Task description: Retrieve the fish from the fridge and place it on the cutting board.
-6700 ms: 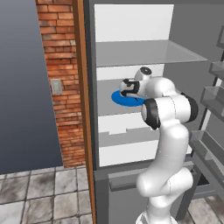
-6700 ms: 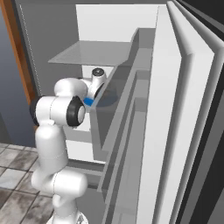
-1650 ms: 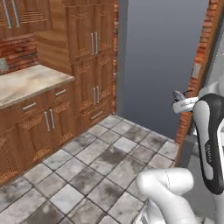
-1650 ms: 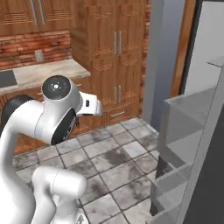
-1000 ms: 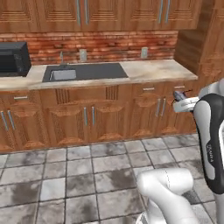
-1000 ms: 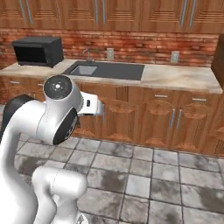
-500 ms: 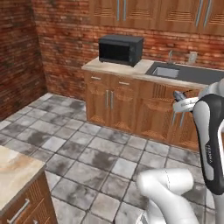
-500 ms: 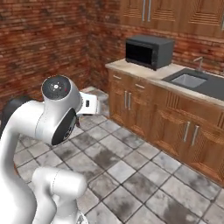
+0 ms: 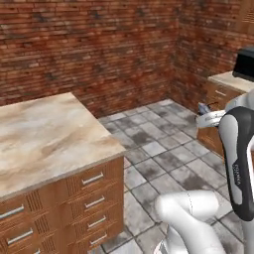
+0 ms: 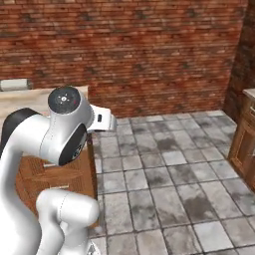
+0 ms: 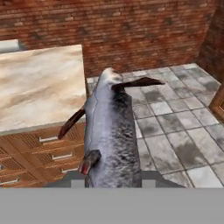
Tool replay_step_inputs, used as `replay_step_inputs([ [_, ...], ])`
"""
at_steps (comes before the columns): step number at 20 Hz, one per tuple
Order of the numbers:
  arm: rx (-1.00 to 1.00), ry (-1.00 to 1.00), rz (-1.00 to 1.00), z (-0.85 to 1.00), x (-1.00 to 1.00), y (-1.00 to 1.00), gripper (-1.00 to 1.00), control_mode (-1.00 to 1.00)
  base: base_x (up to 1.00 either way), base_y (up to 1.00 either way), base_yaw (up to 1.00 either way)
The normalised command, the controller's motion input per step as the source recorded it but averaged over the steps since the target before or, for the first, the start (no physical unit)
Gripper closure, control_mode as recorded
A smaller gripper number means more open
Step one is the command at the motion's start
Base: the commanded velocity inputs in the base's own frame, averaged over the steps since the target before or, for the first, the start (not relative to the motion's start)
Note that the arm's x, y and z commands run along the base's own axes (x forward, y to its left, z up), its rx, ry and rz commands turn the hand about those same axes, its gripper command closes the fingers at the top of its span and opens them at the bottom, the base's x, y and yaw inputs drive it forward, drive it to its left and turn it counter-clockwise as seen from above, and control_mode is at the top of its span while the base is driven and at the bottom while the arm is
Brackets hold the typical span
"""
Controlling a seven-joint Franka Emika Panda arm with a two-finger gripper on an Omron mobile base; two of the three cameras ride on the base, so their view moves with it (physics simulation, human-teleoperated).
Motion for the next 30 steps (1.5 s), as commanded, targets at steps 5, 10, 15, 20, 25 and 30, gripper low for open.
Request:
replay_step_inputs([
  [5, 0.0, 0.0, 0.0, 0.0, 0.0, 0.0, 1.0, 1.0, 0.0, 0.33, 0.93],
  [10, 0.0, 0.0, 0.0, 0.0, 0.0, 0.0, 1.0, 1.0, 0.0, 0.48, 0.86],
  [15, 0.0, 0.0, 0.0, 0.0, 0.0, 0.0, 1.0, 1.0, 0.0, 0.66, 0.77],
  [20, 0.0, 0.0, 0.0, 0.0, 0.0, 0.0, 1.0, 1.0, 0.01, 0.69, 0.73],
  [25, 0.0, 0.0, 0.0, 0.0, 0.0, 0.0, 1.0, 1.0, 0.24, 0.23, 0.36],
  [30, 0.0, 0.0, 0.0, 0.0, 0.0, 0.0, 1.0, 1.0, 0.41, 0.0, 0.07],
])
